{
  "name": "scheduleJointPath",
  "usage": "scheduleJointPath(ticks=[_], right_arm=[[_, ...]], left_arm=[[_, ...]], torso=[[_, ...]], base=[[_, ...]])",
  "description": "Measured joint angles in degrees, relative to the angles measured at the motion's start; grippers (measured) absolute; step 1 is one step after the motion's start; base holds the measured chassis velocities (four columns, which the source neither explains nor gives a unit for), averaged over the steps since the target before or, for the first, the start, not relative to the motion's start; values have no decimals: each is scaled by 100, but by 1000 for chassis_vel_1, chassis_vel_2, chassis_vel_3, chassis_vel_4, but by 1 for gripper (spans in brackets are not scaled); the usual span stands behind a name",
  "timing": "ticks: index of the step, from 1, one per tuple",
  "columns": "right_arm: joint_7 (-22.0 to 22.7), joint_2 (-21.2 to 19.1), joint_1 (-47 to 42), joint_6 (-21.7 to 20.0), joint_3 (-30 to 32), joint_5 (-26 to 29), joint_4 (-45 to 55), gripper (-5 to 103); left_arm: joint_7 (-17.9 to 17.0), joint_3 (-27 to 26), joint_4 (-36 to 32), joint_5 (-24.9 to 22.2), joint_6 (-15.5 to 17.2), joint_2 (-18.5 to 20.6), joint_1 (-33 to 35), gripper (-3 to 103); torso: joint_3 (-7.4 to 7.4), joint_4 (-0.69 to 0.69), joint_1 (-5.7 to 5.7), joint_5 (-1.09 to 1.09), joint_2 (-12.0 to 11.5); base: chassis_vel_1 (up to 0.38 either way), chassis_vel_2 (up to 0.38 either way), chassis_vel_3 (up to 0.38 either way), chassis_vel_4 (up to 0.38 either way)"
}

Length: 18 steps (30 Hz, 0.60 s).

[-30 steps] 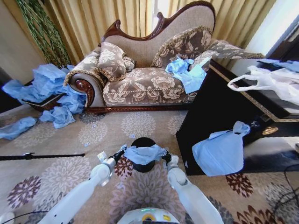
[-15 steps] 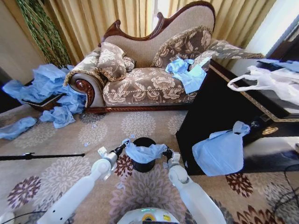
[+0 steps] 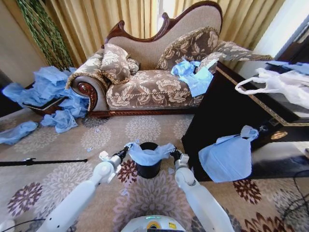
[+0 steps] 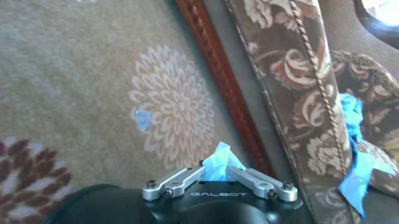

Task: Place a garbage bag over the trash bin.

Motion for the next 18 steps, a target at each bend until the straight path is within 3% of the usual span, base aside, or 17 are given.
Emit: scheduleJointPath(ticks=[7, 11, 18], right_arm=[[-67, -61, -34, 3, -1, -6, -22, 0], [-211, -3, 465, 17, -4, -3, -523, 0], [-372, 115, 1123, 65, -11, -8, -1338, 0]], left_arm=[[-132, -62, -22, 34, -11, 83, 45, 0], [-265, 52, 525, -46, -20, -50, -566, 0], [-433, 308, 1091, 63, 148, -356, -1038, 0]], torso=[[0, 0, -1, -1, 0], [0, -2, 0, 0, 0], [1, -1, 1, 0, 0]], base=[[0, 0, 0, 0], [0, 0, 0, 0], [0, 0, 0, 0]])
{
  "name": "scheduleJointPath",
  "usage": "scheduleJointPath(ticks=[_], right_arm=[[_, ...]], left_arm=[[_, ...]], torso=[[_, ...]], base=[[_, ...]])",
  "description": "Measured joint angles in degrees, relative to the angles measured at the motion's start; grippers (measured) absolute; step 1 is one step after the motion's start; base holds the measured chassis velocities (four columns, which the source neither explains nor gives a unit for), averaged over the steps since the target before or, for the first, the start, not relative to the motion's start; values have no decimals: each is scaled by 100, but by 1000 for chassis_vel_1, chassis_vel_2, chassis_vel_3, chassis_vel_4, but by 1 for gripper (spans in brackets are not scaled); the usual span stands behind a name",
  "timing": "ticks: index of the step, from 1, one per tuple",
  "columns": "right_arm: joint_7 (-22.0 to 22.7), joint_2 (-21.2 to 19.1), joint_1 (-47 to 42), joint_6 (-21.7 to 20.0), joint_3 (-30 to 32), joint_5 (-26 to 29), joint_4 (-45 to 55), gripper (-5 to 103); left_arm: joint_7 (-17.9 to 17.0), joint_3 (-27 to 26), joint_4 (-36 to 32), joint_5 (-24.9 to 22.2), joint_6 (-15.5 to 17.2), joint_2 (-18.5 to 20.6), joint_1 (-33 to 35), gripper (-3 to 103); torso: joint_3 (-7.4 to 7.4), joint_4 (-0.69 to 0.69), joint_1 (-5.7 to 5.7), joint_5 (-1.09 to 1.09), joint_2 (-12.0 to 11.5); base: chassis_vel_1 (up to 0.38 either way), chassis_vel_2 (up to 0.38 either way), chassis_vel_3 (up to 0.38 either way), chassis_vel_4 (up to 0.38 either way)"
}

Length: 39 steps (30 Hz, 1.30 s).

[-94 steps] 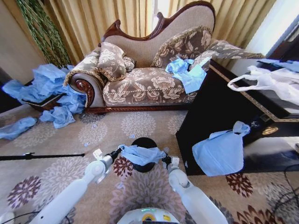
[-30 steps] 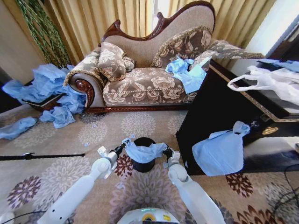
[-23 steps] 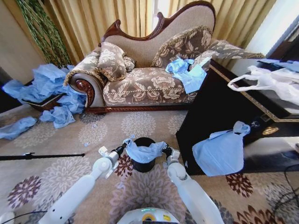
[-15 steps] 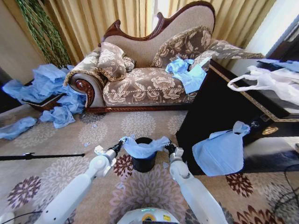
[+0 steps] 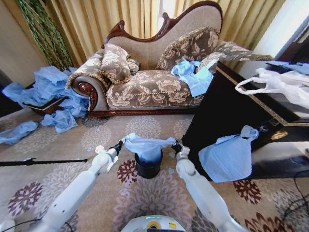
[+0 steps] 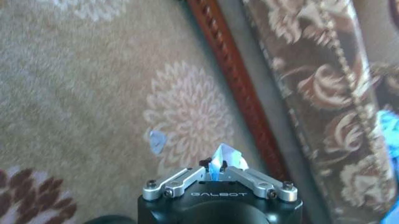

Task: Place a garbage bag over the trash bin.

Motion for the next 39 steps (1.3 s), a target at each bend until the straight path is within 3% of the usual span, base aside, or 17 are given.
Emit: scheduleJointPath(ticks=[11, 23, 39], right_arm=[[-530, 40, 54, -130, -43, -139, -639, 0], [-937, -324, -564, -409, -73, -45, -215, 0], [-1452, -768, -1439, -454, -29, 160, 849, 0]], left_arm=[[-151, 186, 660, 369, 269, -432, -109, 0], [-244, 140, 525, 229, 663, 6, 184, 0], [-145, 136, -37, 275, 814, 319, 555, 0]], torso=[[0, 0, -1, 0, 0], [-1, 0, -2, 0, 0], [-1, 0, -2, 0, 0]], base=[[0, 0, 0, 0], [0, 0, 0, 0], [0, 0, 0, 0]])
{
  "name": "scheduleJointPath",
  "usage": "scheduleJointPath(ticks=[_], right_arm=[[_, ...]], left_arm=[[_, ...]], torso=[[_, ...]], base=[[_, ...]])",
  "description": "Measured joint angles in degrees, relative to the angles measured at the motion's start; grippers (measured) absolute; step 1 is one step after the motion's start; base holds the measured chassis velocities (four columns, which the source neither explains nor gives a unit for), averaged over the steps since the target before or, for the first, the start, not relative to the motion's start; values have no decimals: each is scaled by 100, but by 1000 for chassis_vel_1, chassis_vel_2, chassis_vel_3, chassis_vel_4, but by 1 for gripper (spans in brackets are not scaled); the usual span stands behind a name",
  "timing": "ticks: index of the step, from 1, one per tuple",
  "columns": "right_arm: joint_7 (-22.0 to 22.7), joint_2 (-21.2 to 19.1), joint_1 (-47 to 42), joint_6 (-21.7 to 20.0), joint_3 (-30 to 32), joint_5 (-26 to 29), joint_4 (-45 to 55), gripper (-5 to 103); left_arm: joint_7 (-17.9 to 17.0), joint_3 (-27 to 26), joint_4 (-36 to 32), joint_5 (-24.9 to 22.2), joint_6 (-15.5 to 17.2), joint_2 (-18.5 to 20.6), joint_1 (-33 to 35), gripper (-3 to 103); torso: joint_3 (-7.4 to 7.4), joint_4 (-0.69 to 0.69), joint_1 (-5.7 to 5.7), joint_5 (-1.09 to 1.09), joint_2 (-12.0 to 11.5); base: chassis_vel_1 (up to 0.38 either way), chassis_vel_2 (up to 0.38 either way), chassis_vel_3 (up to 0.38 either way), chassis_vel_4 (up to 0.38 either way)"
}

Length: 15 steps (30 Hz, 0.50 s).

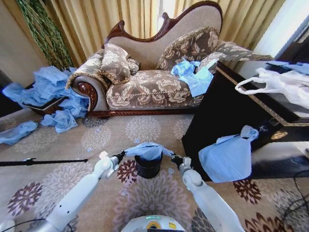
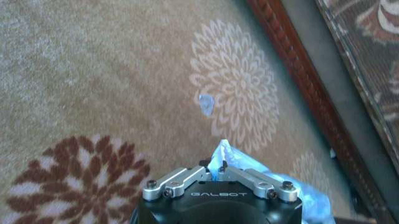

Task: Place a garbage bag over the trash bin.

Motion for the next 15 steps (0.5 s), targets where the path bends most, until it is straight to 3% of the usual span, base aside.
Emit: scheduleJointPath(ticks=[15], right_arm=[[-191, 46, -623, -65, -30, -141, 196, 0]], left_arm=[[385, 63, -119, 468, 332, 314, 737, 0]], torso=[[0, 0, -1, 0, 1]], base=[[0, 0, 0, 0]])
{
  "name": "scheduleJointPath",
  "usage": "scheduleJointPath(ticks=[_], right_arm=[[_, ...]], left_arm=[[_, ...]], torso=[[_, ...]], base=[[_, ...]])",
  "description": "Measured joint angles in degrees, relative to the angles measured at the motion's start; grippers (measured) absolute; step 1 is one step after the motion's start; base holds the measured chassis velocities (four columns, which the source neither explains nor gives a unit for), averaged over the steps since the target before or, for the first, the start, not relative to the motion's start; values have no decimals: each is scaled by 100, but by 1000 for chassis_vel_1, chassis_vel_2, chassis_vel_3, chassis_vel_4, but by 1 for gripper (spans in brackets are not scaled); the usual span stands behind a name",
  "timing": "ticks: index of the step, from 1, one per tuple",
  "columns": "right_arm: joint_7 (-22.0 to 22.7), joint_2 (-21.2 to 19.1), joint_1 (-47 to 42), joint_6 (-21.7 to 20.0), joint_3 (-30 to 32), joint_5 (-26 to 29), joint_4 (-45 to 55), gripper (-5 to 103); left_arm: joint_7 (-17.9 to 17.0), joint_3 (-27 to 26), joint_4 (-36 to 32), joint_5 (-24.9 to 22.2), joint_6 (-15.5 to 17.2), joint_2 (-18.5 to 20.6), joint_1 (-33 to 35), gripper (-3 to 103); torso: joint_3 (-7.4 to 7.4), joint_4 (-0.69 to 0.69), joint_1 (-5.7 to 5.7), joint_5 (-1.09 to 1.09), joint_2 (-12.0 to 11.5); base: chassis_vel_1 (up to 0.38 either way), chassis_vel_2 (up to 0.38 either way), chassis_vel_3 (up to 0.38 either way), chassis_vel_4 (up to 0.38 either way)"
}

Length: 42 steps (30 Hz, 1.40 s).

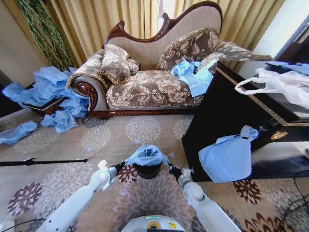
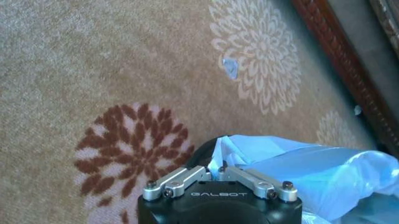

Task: Place a garbage bag over the trash bin.

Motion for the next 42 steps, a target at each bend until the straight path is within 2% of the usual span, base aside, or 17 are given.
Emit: scheduleJointPath(ticks=[7, 12, 15, 17, 23, 25, 27, 33, 36, 40, 41, 42], right_arm=[[67, 110, 162, 120, -69, -7, -117, 0], [-48, 53, 121, 241, -39, 26, -71, 0], [-279, -16, -33, 347, 39, 41, 2, 0], [-421, -39, -145, 396, 62, 33, 19, 0], [-474, 62, -215, 476, 13, -128, -48, 0], [-448, 66, -242, 626, 45, -231, 21, 0], [-353, 7, -253, 686, 121, -243, 237, 0], [141, -222, -91, 616, 308, 25, 843, 0], [94, -449, 17, 628, 318, -52, 1065, -1], [-333, -1006, 332, 635, -56, -142, 1344, 20], [-333, -1006, 332, 635, -56, -142, 1344, 20], [-500, -1147, 435, 635, -188, -197, 1351, 25]], left_arm=[[45, 37, 149, 210, -86, -139, -138, 0], [72, 33, -66, 368, -87, -96, -93, 0], [186, 31, -272, 540, -45, -5, 46, 0], [363, 92, -319, 858, -23, 70, 148, 0], [638, 297, -199, 1282, 33, 121, 146, 0], [801, 460, -93, 1578, 33, 141, 111, 0], [854, 517, -59, 1662, 21, 137, 98, 0], [857, 513, -118, 1645, -12, 102, 76, 0], [828, 474, -194, 1544, -16, 112, 62, 0], [735, 386, -289, 1325, -2, 137, 24, 0], [735, 386, -289, 1325, -2, 137, 24, 0], [725, 380, -304, 1307, -1, 145, 24, 0]], torso=[[1, 1, 2, -1, 0], [1, 1, 2, 0, 0], [1, -1, 1, 0, 0], [1, 0, 1, 1, 0], [1, 0, 1, 3, 0], [1, 0, 1, 0, -1], [1, 0, 1, 0, 0], [1, 1, 1, 0, 0], [1, 0, 1, 0, -1], [1, 0, 1, 1, -1], [1, 0, 1, 1, -1], [1, 1, 1, 0, -1]], base=[[0, 0, 0, 0], [0, 0, 0, 0], [0, 0, 0, 0], [0, 0, 0, 0], [0, 0, 0, 0], [0, 0, 0, 0], [0, 0, 0, 0], [0, 0, 0, 0], [0, 0, 0, 0], [0, 0, 0, 0], [0, 0, 0, 0], [0, 0, 0, 0]])
